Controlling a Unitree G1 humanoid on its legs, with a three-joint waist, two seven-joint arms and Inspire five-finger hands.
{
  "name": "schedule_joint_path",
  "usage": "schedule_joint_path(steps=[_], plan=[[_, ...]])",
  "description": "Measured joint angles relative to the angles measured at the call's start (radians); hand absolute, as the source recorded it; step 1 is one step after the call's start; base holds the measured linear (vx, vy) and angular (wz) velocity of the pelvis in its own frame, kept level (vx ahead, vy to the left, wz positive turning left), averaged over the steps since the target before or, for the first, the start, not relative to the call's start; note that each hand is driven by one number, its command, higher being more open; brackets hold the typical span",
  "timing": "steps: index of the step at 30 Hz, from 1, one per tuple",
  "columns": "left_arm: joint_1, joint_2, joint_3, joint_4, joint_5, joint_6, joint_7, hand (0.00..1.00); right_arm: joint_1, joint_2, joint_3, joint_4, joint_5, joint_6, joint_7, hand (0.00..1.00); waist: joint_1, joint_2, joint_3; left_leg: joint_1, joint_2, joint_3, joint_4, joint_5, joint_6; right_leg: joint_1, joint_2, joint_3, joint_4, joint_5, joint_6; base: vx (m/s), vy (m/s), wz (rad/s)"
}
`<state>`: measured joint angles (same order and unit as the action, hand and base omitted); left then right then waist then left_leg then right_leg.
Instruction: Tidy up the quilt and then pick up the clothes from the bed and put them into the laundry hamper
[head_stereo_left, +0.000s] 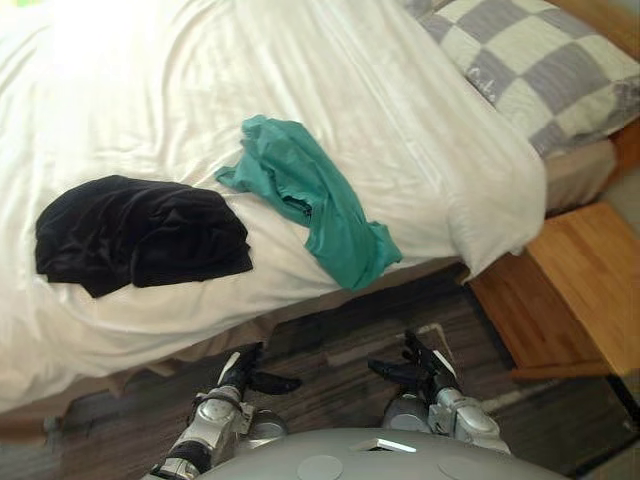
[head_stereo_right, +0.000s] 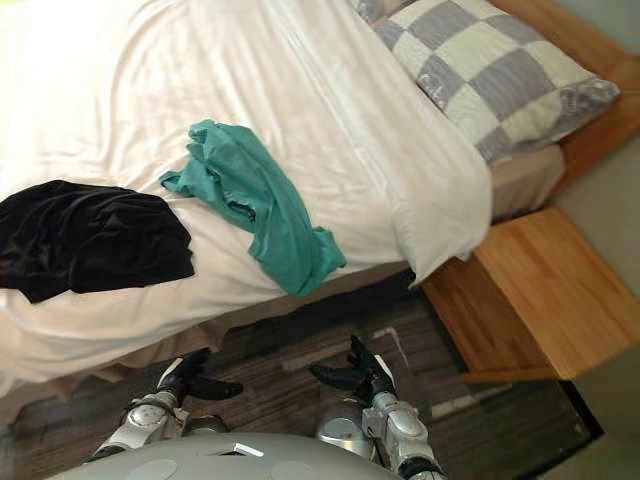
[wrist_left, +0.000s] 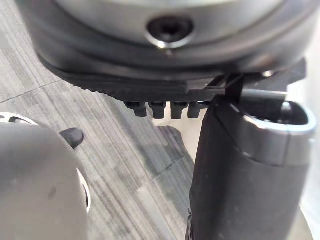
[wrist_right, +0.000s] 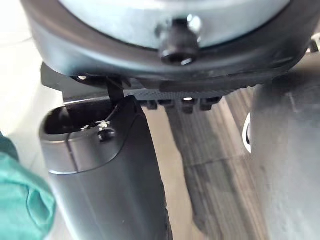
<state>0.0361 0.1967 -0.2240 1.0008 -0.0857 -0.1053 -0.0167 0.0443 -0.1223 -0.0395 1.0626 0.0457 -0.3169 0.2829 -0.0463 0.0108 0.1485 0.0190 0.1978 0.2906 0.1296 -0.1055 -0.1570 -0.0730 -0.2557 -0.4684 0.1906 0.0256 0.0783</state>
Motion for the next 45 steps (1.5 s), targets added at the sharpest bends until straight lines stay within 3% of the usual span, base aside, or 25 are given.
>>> schedule_joint_path(steps=[1, 2, 3, 4, 6, 8, 10, 14, 17, 18, 20, 22, 26, 27, 30, 32, 34, 36, 39, 45], plan=[[-0.014, -0.004, -0.012, 0.000, -0.005, 0.001, -0.008, 1.00, 0.001, 0.003, 0.021, -0.007, 0.005, 0.014, 0.001, 1.00, -0.005, -0.014, -0.007, -0.025, -0.024, -0.035, -0.015, 0.023, 0.010, 0.015, 0.025, 0.014, -0.019, -0.076, 0.008, -0.02, 0.112, 0.72], [-0.022, -0.007, -0.014, 0.002, -0.006, 0.006, -0.008, 1.00, -0.006, 0.004, 0.028, -0.007, 0.014, 0.027, 0.000, 1.00, -0.008, -0.004, -0.001, -0.039, -0.028, -0.054, -0.017, 0.032, 0.013, 0.014, 0.026, 0.014, -0.023, -0.071, 0.019, -0.02, 0.060, 0.89], [-0.032, -0.024, -0.016, 0.002, -0.023, 0.030, -0.001, 1.00, -0.018, 0.005, 0.035, -0.008, 0.040, 0.052, -0.018, 1.00, -0.009, 0.010, 0.002, -0.049, -0.033, -0.088, -0.042, 0.057, 0.020, 0.018, 0.033, 0.020, -0.023, -0.079, 0.006, -0.01, 0.004, 0.94], [-0.031, -0.039, -0.014, 0.008, -0.033, 0.051, 0.023, 1.00, -0.020, 0.000, 0.036, -0.006, 0.055, 0.073, -0.033, 1.00, -0.011, 0.016, -0.001, -0.042, -0.031, -0.128, -0.079, 0.081, 0.023, 0.026, 0.055, 0.076, -0.022, -0.103, -0.033, 0.00, -0.006, 0.97], [-0.024, -0.042, 0.000, 0.025, -0.081, 0.078, 0.065, 1.00, -0.015, 0.010, 0.017, 0.006, 0.113, 0.096, -0.073, 1.00, -0.010, 0.008, -0.002, -0.021, -0.020, -0.177, -0.121, 0.110, 0.026, 0.054, 0.083, 0.164, -0.025, -0.122, -0.052, 0.02, -0.040, 0.84], [0.011, -0.044, 0.098, 0.040, -0.183, 0.098, 0.103, 1.00, -0.011, 0.043, -0.058, 0.028, 0.209, 0.116, -0.116, 1.00, -0.002, -0.012, -0.014, -0.002, -0.009, -0.184, -0.152, 0.126, 0.021, 0.079, 0.097, 0.164, -0.050, -0.126, -0.018, 0.01, -0.078, 0.28], [0.054, -0.055, 0.320, 0.068, -0.307, 0.107, 0.160, 1.00, 0.005, 0.057, -0.189, 0.043, 0.335, 0.137, -0.158, 1.00, 0.016, -0.024, -0.023, 0.032, 0.005, -0.145, -0.183, 0.138, 0.001, 0.096, 0.111, 0.175, -0.085, -0.110, 0.013, 0.00, -0.054, -0.30], [0.096, -0.050, 0.746, 0.071, -0.522, 0.131, 0.316, 1.00, 0.110, 0.047, -0.392, 0.042, 0.398, 0.138, -0.203, 1.00, 0.038, -0.037, -0.047, 0.081, -0.006, -0.093, -0.213, 0.142, -0.010, 0.131, 0.099, 0.188, -0.111, -0.099, 0.031, 0.01, 0.023, -0.19], [0.103, 0.021, 1.245, 0.063, -0.660, 0.104, 0.386, 1.00, 0.205, 0.047, -0.613, 0.067, 0.446, 0.118, -0.225, 1.00, 0.042, -0.053, -0.089, 0.095, -0.015, -0.077, -0.218, 0.118, -0.011, 0.160, 0.088, 0.175, -0.136, -0.091, 0.044, 0.02, 0.040, 0.01], [0.104, 0.027, 1.278, 0.056, -0.662, 0.101, 0.385, 1.00, 0.213, 0.047, -0.634, 0.068, 0.455, 0.115, -0.225, 1.00, 0.042, -0.054, -0.092, 0.095, -0.016, -0.077, -0.218, 0.117, -0.012, 0.164, 0.087, 0.171, -0.140, -0.090, 0.046, 0.02, 0.026, 0.14], [0.119, 0.078, 1.447, -0.008, -0.657, 0.086, 0.348, 1.00, 0.251, 0.027, -0.761, 0.067, 0.493, 0.076, -0.201, 1.00, 0.042, -0.061, -0.115, 0.095, -0.019, -0.077, -0.219, 0.115, -0.014, 0.172, 0.081, 0.154, -0.143, -0.087, 0.050, 0.03, 0.020, 0.11], [0.122, 0.131, 1.497, -0.061, -0.652, 0.062, 0.334, 1.00, 0.265, -0.018, -0.798, 0.055, 0.487, 0.048, -0.166, 1.00, 0.042, -0.062, -0.126, 0.095, -0.017, -0.075, -0.219, 0.114, -0.015, 0.181, 0.081, 0.139, -0.148, -0.086, 0.053, 0.01, 0.003, 0.13], [0.131, 0.242, 1.487, -0.246, -0.616, -0.020, 0.295, 1.00, 0.290, -0.140, -0.822, -0.224, 0.451, 0.038, -0.103, 1.00, 0.044, -0.054, -0.184, 0.092, -0.011, -0.052, -0.219, 0.119, -0.023, 0.187, 0.082, 0.129, -0.162, -0.082, 0.059, 0.01, -0.007, 0.07], [0.133, 0.305, 1.453, -0.313, -0.608, -0.039, 0.272, 1.00, 0.297, -0.210, -0.820, -0.343, 0.417, 0.038, -0.069, 1.00, 0.043, -0.054, -0.206, 0.090, -0.012, -0.052, -0.219, 0.120, -0.023, 0.188, 0.084, 0.129, -0.170, -0.081, 0.060, 0.00, 0.000, 0.00], [0.135, 0.508, 1.283, -0.408, -0.567, -0.136, 0.213, 1.00, 0.264, -0.422, -0.815, -0.527, 0.392, 0.012, 0.009, 1.00, 0.047, -0.054, -0.238, 0.059, -0.014, -0.066, -0.218, 0.133, -0.027, 0.171, 0.089, 0.128, -0.190, -0.076, 0.065, -0.01, -0.007, 0.10], [0.064, 0.611, 1.180, -0.454, -0.494, -0.183, 0.215, 1.00, 0.202, -0.536, -0.804, -0.553, 0.393, 0.021, 0.049, 1.00, 0.044, -0.059, -0.240, 0.038, -0.014, -0.087, -0.215, 0.145, -0.027, 0.156, 0.091, 0.115, -0.191, -0.074, 0.066, -0.02, -0.010, 0.24], [-0.098, 0.699, 1.010, -0.463, -0.408, -0.189, 0.242, 1.00, 0.080, -0.635, -0.675, -0.554, 0.409, 0.030, 0.080, 1.00, 0.042, -0.062, -0.241, 0.042, -0.014, -0.093, -0.213, 0.155, -0.025, 0.159, 0.093, 0.119, -0.189, -0.070, 0.064, 0.00, -0.004, 0.04], [-0.184, 0.706, 0.882, -0.475, -0.338, -0.164, 0.256, 1.00, 0.005, -0.636, -0.553, -0.597, 0.406, 0.030, 0.101, 1.00, 0.033, -0.059, -0.240, 0.042, -0.015, -0.089, -0.213, 0.156, -0.024, 0.151, 0.093, 0.126, -0.185, -0.069, 0.063, -0.01, 0.006, -0.15], [-0.202, 0.683, 0.735, -0.498, -0.243, -0.115, 0.244, 1.00, -0.069, -0.549, -0.373, -0.706, 0.352, 0.048, 0.101, 1.00, 0.014, -0.052, -0.232, 0.042, -0.015, -0.054, -0.213, 0.156, -0.023, 0.124, 0.092, 0.165, -0.174, -0.062, 0.060, 0.01, 0.018, -0.33], [-0.270, 0.473, 0.606, -0.500, -0.120, -0.067, 0.233, 1.00, -0.099, -0.388, -0.176, -0.741, 0.275, 0.139, 0.008, 1.00, 0.001, -0.040, -0.182, 0.074, -0.019, 0.011, -0.213, 0.154, -0.018, 0.110, 0.088, 0.234, -0.176, -0.051, 0.056, 0.01, 0.019, -0.32]])
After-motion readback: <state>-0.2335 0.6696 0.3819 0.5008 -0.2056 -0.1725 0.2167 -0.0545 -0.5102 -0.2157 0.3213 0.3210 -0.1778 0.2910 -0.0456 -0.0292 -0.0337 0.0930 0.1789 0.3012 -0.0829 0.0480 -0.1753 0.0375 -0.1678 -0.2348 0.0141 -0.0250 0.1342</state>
